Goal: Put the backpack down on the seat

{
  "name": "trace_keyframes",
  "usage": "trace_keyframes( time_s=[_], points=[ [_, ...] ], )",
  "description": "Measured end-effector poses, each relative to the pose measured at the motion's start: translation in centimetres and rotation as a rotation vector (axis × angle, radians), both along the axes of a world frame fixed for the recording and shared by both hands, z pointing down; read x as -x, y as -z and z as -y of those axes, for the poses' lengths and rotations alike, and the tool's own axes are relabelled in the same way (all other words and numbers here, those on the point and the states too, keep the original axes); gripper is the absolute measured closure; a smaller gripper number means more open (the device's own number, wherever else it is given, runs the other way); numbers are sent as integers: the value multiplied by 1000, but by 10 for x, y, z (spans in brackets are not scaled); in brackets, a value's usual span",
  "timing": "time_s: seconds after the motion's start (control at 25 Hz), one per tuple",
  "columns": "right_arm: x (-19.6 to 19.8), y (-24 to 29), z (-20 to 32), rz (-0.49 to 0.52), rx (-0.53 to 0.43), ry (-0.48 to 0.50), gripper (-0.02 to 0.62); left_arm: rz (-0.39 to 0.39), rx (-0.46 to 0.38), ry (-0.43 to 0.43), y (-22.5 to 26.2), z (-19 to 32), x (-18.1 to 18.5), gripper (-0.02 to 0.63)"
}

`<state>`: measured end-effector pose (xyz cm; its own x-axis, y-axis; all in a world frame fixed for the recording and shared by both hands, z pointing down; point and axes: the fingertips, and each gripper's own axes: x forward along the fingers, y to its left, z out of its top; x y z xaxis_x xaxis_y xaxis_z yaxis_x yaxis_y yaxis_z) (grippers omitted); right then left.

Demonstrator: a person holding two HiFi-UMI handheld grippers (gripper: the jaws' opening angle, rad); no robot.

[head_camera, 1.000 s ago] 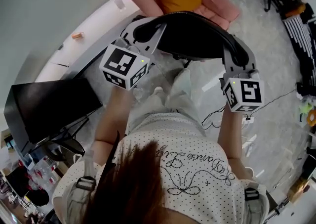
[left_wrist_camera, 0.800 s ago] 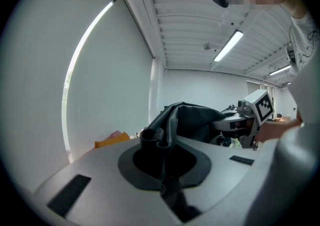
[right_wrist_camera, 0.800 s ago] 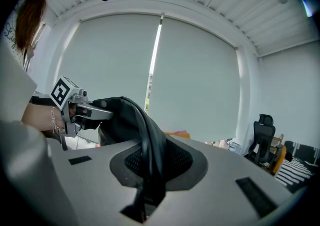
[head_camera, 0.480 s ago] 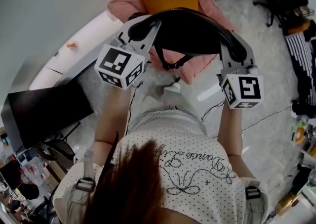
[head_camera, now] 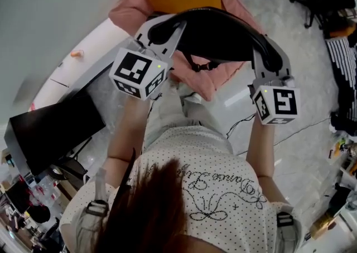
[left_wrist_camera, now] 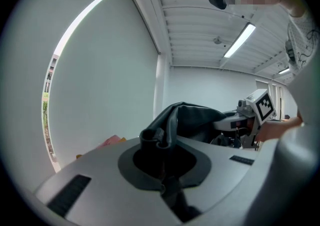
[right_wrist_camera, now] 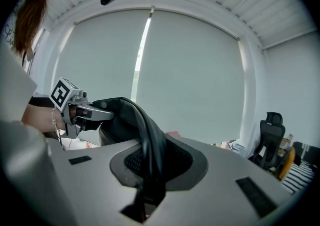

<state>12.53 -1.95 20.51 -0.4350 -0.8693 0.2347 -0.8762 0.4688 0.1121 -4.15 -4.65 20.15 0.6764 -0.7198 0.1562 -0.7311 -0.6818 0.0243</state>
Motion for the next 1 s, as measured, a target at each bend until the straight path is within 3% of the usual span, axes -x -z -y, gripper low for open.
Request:
trace_keyframes(
  time_s=[0.64,1.0],
  points=[
    [-7,-111,91,-26,191,-213,535,17,176,-225,-123,122,-17,592],
    [-12,-152,102,-13,268,-221,535,33,232,-225,-164,137,-23,592]
  ],
)
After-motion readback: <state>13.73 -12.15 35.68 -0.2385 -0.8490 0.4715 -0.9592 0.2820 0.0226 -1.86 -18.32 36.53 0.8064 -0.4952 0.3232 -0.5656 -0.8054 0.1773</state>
